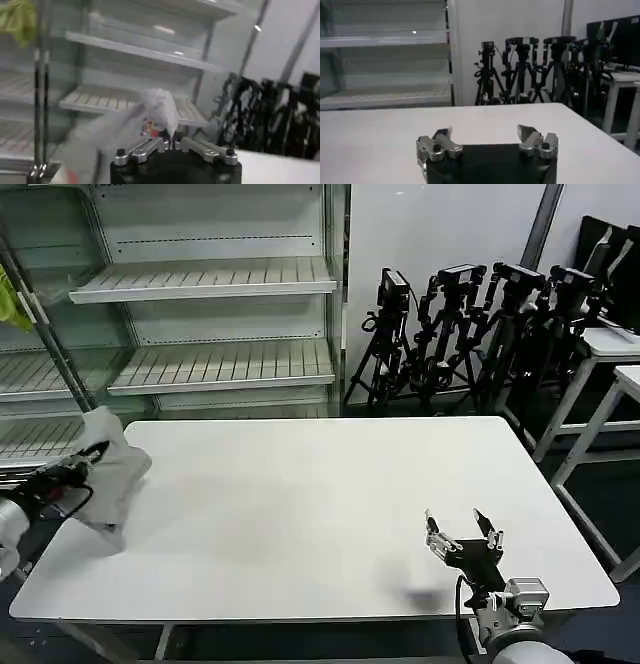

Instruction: Fold and organize the clothes.

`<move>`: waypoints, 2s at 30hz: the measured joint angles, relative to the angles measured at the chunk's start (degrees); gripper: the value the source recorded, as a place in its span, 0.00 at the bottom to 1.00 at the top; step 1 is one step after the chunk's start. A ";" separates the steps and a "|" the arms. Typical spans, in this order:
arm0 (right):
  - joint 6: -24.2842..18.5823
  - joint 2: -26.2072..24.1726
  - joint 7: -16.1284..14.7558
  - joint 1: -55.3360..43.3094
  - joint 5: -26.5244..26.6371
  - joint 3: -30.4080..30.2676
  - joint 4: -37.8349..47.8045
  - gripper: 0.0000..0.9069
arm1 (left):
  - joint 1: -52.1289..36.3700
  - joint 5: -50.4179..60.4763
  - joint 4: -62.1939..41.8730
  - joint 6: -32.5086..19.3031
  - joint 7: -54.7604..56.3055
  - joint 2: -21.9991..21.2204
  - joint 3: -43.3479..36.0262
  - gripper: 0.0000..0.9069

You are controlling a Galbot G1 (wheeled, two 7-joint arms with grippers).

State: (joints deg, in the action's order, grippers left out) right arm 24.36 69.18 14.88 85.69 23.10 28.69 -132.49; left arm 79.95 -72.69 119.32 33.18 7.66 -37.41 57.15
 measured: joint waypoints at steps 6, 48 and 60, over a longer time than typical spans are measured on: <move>-0.34 0.99 -0.06 0.72 -1.16 -0.28 -0.36 1.00 | 0.10 13.01 1.53 -0.17 -0.25 -3.42 -10.78 0.06; -0.08 4.10 0.08 5.41 -5.57 0.01 -2.20 1.00 | -29.61 16.20 -15.48 -2.64 13.60 -38.57 -52.06 1.00; -0.98 3.29 -1.22 4.33 -6.32 0.48 -1.72 1.00 | -31.42 15.62 -16.01 -6.23 12.54 -42.45 -50.06 1.00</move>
State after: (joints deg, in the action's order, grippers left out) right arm 23.38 72.47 13.66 90.02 16.78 29.18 -134.21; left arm 48.53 -57.07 103.32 26.95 20.19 -79.86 7.10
